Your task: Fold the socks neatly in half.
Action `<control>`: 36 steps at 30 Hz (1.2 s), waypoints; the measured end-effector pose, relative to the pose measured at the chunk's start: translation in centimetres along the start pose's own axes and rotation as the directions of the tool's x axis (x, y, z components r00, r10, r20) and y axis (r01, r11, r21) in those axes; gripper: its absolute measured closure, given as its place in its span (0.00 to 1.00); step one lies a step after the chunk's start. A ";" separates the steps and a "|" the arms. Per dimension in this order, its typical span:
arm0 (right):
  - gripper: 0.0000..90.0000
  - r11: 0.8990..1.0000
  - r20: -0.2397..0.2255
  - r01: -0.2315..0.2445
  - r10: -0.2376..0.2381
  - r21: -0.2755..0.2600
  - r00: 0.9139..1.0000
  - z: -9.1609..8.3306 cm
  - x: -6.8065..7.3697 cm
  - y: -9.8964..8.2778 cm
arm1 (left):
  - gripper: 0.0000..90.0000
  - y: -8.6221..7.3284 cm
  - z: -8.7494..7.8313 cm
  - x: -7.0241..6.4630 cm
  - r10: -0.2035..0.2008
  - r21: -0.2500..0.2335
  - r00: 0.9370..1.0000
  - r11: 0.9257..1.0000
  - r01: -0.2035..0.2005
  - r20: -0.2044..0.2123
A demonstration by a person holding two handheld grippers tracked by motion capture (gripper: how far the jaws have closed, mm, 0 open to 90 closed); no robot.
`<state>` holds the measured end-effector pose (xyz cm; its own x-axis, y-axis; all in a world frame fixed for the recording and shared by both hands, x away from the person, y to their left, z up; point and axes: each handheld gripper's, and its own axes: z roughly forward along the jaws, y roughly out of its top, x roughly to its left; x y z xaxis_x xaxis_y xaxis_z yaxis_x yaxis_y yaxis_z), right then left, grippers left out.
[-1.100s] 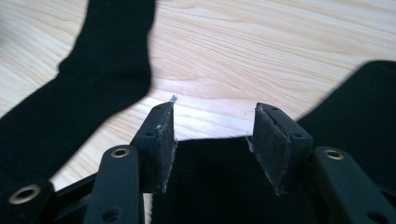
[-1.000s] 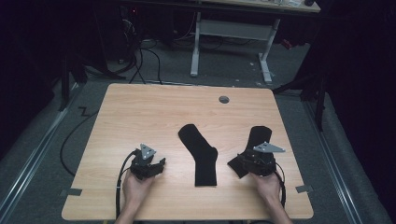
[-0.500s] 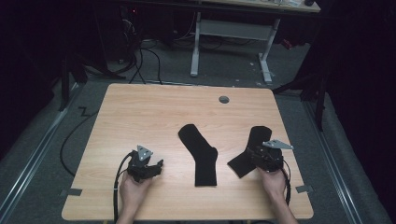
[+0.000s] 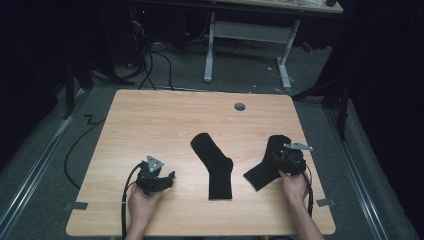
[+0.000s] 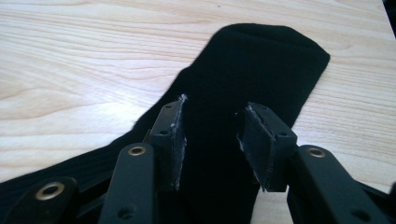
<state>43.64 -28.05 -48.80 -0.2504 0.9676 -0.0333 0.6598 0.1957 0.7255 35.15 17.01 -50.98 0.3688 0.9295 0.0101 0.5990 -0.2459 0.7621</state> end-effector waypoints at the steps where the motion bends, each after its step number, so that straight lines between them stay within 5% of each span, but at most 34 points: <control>1: 0.65 1.000 0.000 0.000 0.000 0.000 1.000 0.0 0.0 0.0 | 0.36 0.0 0.0 0.0 0.000 0.000 1.000 1.000 0.000 0.000; 12: 0.67 0.999 -0.016 -0.010 0.011 0.039 1.000 1.5 -0.1 0.0 | 0.36 0.0 0.0 0.0 0.000 0.000 1.000 1.000 0.000 0.000; 23: 0.96 0.998 -0.073 0.036 -0.033 0.044 0.997 1.7 0.4 0.4 | 0.36 0.0 0.0 0.0 0.000 0.000 1.000 1.000 0.000 0.001; 36: 0.97 0.995 -0.102 0.103 -0.103 -0.005 0.989 0.8 0.9 0.4 | 0.36 0.0 0.0 0.0 0.002 0.001 1.000 1.000 -0.002 0.002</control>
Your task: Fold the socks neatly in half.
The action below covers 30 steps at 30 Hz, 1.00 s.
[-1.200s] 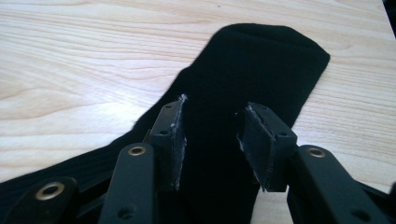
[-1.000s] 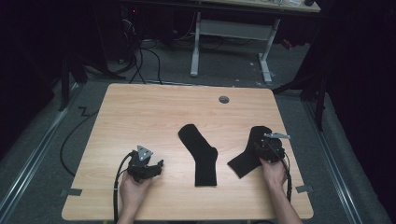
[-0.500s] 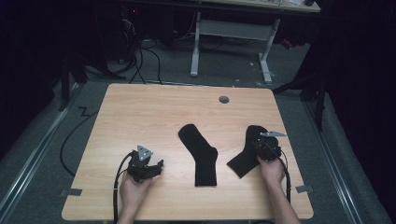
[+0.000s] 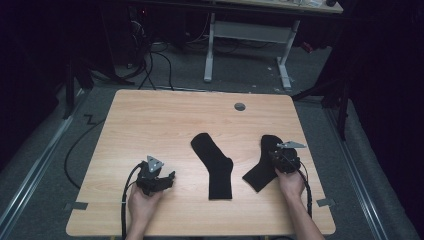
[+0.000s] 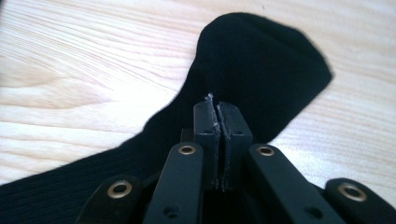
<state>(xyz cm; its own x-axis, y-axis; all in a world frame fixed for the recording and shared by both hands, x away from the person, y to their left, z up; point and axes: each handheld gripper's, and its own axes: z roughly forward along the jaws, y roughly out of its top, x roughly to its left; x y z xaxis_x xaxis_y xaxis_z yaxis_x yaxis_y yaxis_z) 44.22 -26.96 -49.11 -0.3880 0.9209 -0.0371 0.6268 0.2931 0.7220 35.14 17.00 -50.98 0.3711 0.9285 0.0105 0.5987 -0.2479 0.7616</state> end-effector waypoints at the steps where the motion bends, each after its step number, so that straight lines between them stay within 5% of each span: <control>1: 0.97 1.000 -0.005 0.006 -0.006 -0.011 1.000 -0.3 0.1 0.1 | 0.36 0.0 0.0 0.0 0.000 0.000 1.000 1.000 0.000 0.001; 30: 0.97 0.983 -0.072 0.117 -0.128 -0.143 0.989 -4.9 1.9 2.4 | 0.35 0.0 0.0 0.0 0.000 0.000 1.000 1.000 0.000 0.000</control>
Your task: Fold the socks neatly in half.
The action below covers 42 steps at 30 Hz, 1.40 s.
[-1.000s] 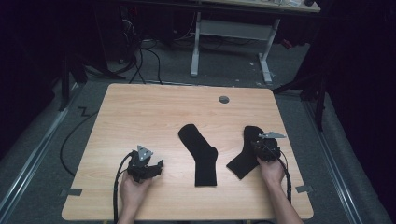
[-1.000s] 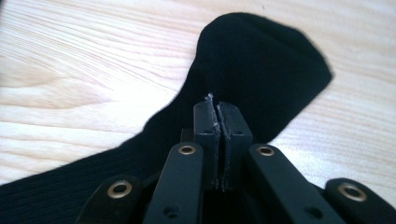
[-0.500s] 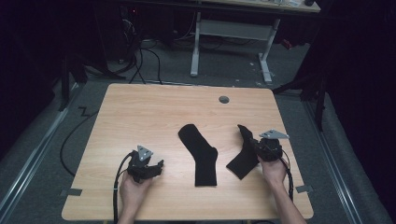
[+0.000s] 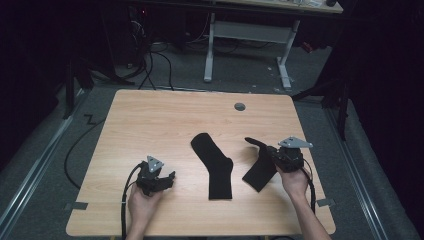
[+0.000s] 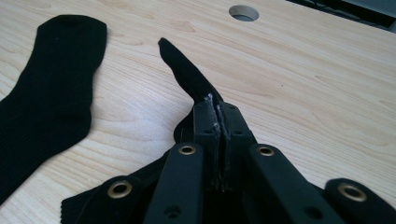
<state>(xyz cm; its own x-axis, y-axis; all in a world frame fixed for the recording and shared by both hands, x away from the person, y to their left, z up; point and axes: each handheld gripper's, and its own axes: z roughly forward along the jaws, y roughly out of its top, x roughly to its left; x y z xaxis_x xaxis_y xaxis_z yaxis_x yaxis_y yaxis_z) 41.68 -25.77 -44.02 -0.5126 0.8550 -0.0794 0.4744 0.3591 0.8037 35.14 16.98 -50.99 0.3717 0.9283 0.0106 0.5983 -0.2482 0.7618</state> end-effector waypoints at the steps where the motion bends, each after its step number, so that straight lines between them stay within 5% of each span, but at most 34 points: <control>1: 0.97 1.000 -0.004 0.002 -0.002 -0.001 1.000 -0.1 0.0 0.0 | 0.35 0.0 0.0 0.0 0.000 0.000 1.000 1.000 0.000 0.000; 24: 0.97 0.996 -0.059 0.056 -0.059 -0.063 0.997 -2.5 1.5 2.2 | 0.35 0.0 0.0 0.0 0.000 0.000 1.000 1.000 0.000 0.000; 42: 0.97 0.987 -0.115 0.106 -0.120 -0.121 0.986 -3.9 3.4 4.0 | 0.35 0.0 0.0 0.0 -0.001 0.000 1.000 1.000 0.001 -0.001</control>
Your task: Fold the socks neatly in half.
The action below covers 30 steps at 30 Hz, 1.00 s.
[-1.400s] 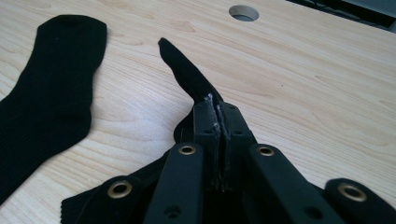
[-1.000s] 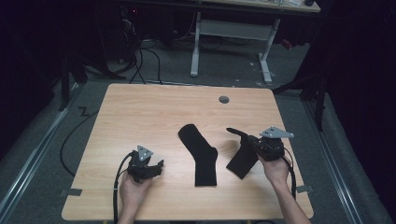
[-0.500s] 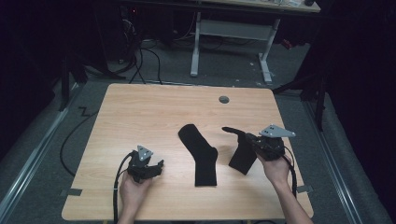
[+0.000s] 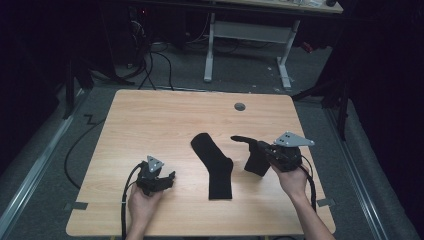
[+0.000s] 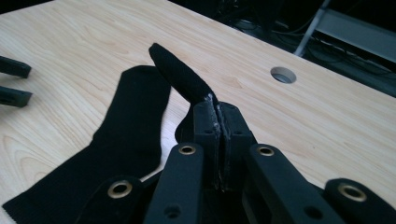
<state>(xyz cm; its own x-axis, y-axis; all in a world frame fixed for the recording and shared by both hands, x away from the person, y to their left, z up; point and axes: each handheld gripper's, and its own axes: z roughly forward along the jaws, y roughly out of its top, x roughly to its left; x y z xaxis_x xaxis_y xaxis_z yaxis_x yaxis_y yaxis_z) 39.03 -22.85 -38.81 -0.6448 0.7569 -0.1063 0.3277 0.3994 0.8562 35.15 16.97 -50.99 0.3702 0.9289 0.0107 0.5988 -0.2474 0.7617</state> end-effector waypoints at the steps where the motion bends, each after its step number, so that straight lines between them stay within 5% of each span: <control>1: 0.97 1.000 -0.011 0.008 -0.008 -0.007 1.000 0.0 0.3 0.2 | 0.35 0.0 0.0 0.0 0.000 0.000 1.000 1.000 0.000 0.000; 19: 0.97 0.998 -0.108 0.050 -0.054 -0.034 0.993 0.3 3.0 1.6 | 0.35 0.0 0.0 0.0 -0.001 0.000 1.000 1.000 0.001 -0.001; 30: 0.97 0.996 -0.186 0.061 -0.071 -0.058 0.980 0.2 5.0 1.9 | 0.35 0.0 0.0 0.0 -0.001 0.000 1.000 1.000 0.001 -0.001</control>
<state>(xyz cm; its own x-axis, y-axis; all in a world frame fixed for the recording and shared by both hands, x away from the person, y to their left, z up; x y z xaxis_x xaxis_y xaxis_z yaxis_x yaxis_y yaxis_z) 36.57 -18.22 -37.79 -0.7836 0.6173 -0.0704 0.2471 0.4136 0.8763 35.16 16.96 -50.99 0.3690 0.9294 0.0110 0.5989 -0.2468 0.7618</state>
